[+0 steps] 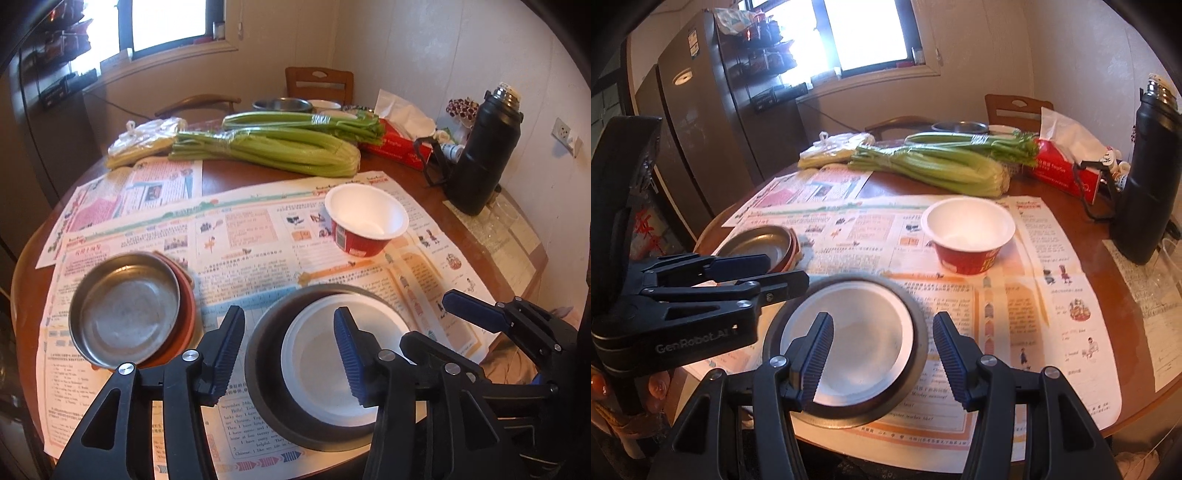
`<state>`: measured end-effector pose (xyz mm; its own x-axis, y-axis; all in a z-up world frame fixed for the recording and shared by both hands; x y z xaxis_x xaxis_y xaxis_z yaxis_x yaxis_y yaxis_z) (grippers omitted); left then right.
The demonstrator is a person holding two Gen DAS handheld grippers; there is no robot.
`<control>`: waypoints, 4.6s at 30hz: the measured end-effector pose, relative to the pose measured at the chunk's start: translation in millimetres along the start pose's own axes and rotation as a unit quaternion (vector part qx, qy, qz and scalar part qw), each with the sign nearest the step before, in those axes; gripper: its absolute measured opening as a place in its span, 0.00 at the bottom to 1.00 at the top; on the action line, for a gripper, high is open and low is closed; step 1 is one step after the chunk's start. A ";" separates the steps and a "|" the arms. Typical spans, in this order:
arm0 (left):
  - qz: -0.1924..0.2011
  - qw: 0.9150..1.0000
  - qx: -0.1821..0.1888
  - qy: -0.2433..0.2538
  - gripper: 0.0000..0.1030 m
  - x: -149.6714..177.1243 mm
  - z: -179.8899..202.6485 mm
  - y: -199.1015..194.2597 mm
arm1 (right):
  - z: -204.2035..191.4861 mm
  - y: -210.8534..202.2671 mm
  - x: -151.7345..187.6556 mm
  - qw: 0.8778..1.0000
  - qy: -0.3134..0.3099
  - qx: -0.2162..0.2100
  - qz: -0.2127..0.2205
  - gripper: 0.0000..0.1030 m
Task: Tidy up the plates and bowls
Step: 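Move the left tool to the red-sided paper bowl and grasp its rim, then lift the red-sided paper bowl with the left tool over the steel bowl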
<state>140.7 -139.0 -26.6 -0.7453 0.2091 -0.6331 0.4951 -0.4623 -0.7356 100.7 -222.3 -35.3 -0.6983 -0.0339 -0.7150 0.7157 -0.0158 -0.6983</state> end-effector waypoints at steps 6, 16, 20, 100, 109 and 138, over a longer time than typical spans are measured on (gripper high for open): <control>0.004 1.000 0.000 0.000 0.51 -6.6 1.9 -2.6 | 4.5 -2.1 -9.4 1.000 0.010 -0.008 0.007 0.55; 0.005 1.000 0.002 0.004 0.52 -22.6 2.2 0.9 | 15.9 -0.2 -24.9 1.000 0.028 0.004 0.014 0.55; 0.006 1.000 0.006 0.009 0.53 -31.0 4.8 4.8 | 21.4 1.6 -31.3 0.999 0.033 0.010 0.017 0.56; -0.084 0.992 0.095 -0.020 0.33 -84.3 17.2 118.2 | 43.0 76.8 -65.0 0.998 0.039 0.029 -0.031 0.53; -0.055 0.994 0.088 -0.016 0.33 -69.0 18.5 72.4 | 22.9 41.0 -60.8 0.999 0.027 0.020 -0.006 0.53; -0.022 0.996 0.089 -0.023 0.36 -16.2 16.7 9.7 | -21.9 -18.5 -22.4 1.000 -0.012 0.002 0.014 0.53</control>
<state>150.1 -161.3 -19.5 -0.7864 0.1946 -0.5863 0.3779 -0.5994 -0.7057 102.8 -199.4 -7.2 -0.6780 -0.0583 -0.7328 0.7346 -0.0189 -0.6782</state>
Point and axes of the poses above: each gripper's, at about its wrist camera, not at the fingertips, and y roughly the way its jaws point, z to its right, x to its underside, the point moved 10 cm from there along y, roughly the way its jaws point, and after that the axes turned 14 degrees about x, right-handed, at the moved point
